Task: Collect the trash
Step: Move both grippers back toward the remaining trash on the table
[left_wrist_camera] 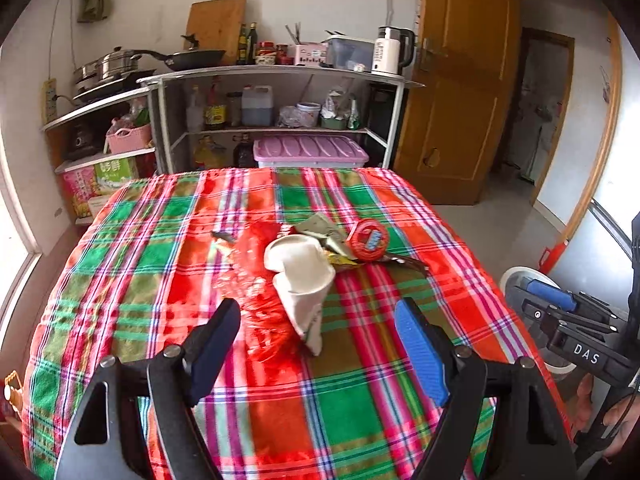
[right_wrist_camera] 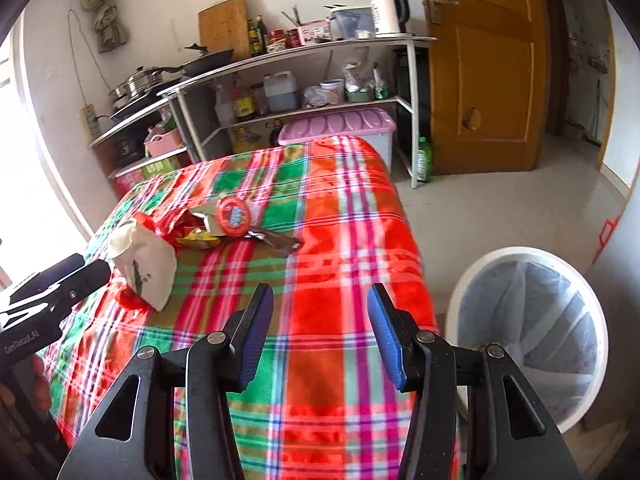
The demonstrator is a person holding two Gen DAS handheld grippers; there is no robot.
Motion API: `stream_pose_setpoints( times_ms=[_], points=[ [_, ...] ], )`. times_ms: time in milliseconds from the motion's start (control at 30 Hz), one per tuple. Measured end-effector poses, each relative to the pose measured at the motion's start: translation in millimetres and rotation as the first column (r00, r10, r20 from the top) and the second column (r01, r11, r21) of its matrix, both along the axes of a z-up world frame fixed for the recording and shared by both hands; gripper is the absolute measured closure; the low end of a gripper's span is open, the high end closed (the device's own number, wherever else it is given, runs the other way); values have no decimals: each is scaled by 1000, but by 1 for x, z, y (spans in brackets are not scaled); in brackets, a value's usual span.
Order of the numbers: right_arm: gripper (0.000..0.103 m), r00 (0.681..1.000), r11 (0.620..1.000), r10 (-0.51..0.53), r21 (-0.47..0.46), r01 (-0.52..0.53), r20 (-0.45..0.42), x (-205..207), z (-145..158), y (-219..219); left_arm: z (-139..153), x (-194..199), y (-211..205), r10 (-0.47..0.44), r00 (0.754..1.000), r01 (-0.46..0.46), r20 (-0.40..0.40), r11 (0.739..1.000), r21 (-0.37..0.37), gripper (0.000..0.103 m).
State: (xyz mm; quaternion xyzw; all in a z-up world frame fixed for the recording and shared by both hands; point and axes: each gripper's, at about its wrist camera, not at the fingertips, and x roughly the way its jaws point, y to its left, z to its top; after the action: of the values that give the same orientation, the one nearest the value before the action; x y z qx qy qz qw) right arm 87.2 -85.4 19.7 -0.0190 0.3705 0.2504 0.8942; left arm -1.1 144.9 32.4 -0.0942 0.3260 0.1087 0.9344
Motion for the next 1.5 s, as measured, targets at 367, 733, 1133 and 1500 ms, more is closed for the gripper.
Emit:
stream_pose_setpoints(
  times_ms=[367, 733, 1133, 1500],
  points=[
    [53, 973, 973, 231, 2, -231, 29, -14, 8, 114, -19, -28, 63, 165, 985, -166, -41, 986, -11, 22],
    [53, 936, 937, 349, -36, -348, 44, -16, 7, 178, -31, -23, 80, 163, 985, -166, -60, 985, -50, 22],
    [53, 987, 985, 157, -70, -155, 17, 21, -1, 126, -32, -14, 78, 138, 988, -142, -66, 988, -57, 22],
    [53, 990, 985, 138, -115, -132, 43, 25, -1, 126, -35, -13, 84, 143, 987, -148, -73, 987, -57, 22]
  ],
)
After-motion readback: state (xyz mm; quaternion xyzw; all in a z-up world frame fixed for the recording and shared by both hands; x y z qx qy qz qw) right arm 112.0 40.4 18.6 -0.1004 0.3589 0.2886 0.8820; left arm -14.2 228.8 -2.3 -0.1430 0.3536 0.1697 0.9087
